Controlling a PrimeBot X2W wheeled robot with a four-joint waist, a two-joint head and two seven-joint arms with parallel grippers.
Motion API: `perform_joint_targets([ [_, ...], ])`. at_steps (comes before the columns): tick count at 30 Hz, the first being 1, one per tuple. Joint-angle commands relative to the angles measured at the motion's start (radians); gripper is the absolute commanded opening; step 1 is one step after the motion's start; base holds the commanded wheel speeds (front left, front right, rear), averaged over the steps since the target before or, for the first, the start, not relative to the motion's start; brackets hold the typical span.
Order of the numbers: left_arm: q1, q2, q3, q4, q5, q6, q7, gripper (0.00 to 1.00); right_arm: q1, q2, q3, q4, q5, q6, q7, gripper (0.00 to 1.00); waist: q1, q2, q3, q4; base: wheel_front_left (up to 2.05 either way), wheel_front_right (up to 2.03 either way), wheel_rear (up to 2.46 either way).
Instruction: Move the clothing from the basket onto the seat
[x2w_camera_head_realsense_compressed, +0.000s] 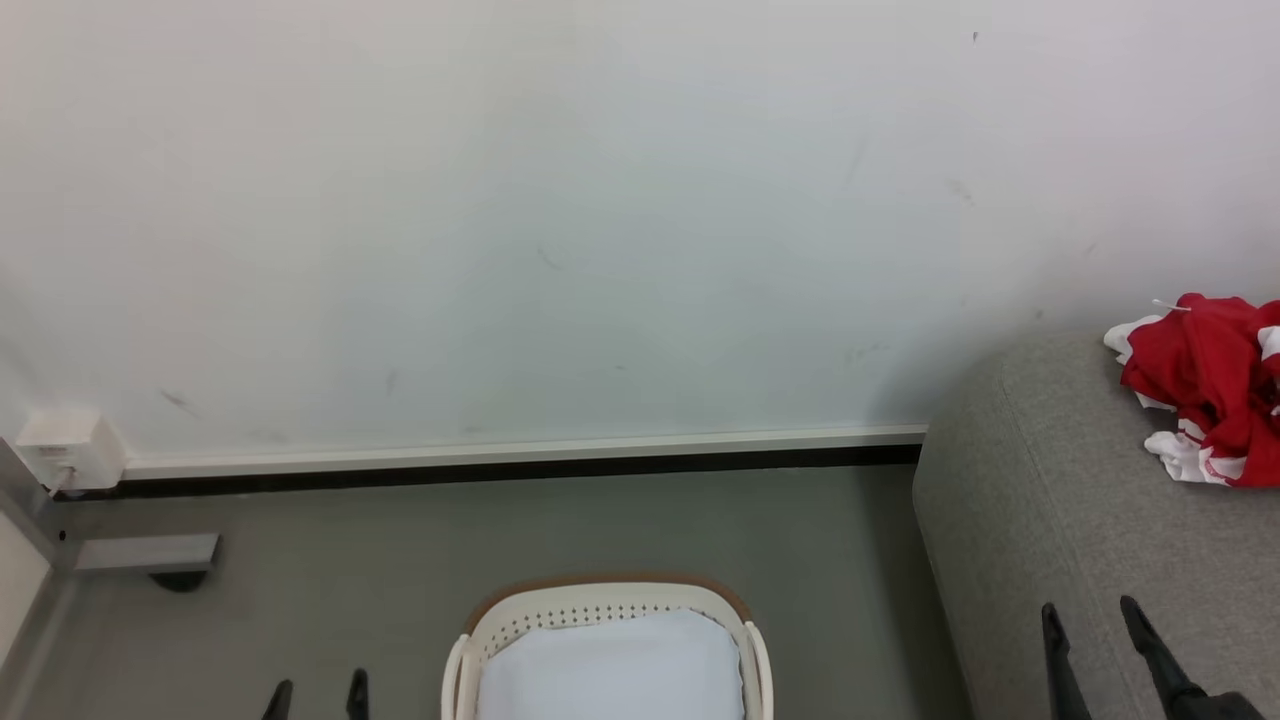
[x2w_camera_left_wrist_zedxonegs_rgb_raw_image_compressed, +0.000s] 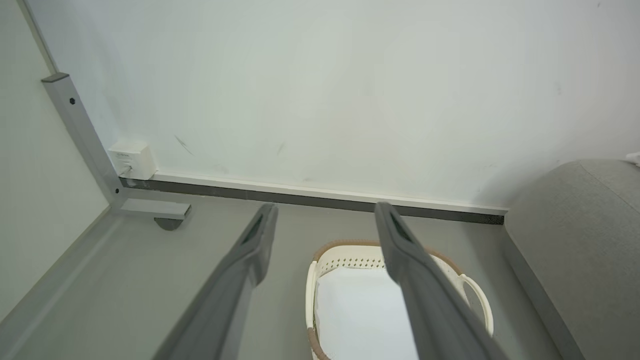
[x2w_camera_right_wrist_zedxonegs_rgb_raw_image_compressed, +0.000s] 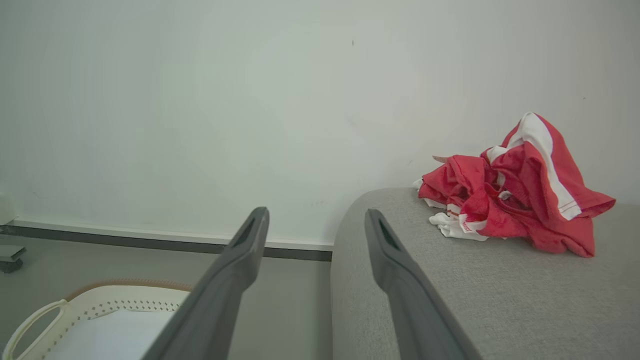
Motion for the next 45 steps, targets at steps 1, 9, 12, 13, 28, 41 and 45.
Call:
perform_joint_targets([
  [1, 0.019, -0.007, 0.011, -0.003, 0.018, -0.013, 0.000, 1.00, 0.020, -0.005, 0.012, -0.006, 0.013, -0.003, 0.000, 1.00, 0.0004, 0.0000, -0.008, -0.004, 0.00, 0.00, 0.00],
  [9, 0.056, -0.064, 0.074, -0.019, 0.080, -0.081, 0.000, 1.00, 0.061, -0.004, 0.048, -0.010, 0.044, -0.003, 0.000, 1.00, 0.0004, 0.0000, -0.022, 0.001, 0.00, 0.00, 0.00],
  [12, 0.053, -0.081, 0.096, -0.021, 0.100, -0.098, 0.000, 1.00, 0.064, -0.004, 0.051, -0.006, 0.046, -0.003, 0.000, 1.00, 0.0004, 0.0000, -0.021, 0.000, 0.00, 0.00, 0.00],
  [13, 0.051, -0.085, 0.101, -0.021, 0.104, -0.103, 0.000, 1.00, 0.063, -0.004, 0.052, -0.004, 0.047, -0.003, 0.000, 1.00, 0.0004, 0.0000, -0.021, 0.000, 0.00, 0.00, 0.00],
  [28, 0.028, -0.122, 0.156, -0.008, 0.154, -0.153, -0.001, 1.00, 0.046, -0.004, 0.074, 0.010, 0.053, -0.003, 0.000, 1.00, 0.0004, 0.0000, -0.010, 0.008, 0.00, 0.00, 0.00],
  [41, 0.016, -0.133, 0.168, 0.025, 0.025, -0.165, 0.043, 0.00, 0.041, 0.003, 0.061, 0.031, 0.175, 0.000, 0.036, 0.00, 0.0004, 0.0000, -0.006, 0.013, 0.00, 0.00, 0.00],
  [45, 0.008, -0.133, 0.168, 0.016, -0.052, -0.168, 0.060, 0.00, 0.033, 0.002, 0.056, 0.024, 0.254, 0.000, 0.054, 0.00, 0.0004, 0.0000, -0.004, 0.013, 0.00, 0.00, 0.00],
])
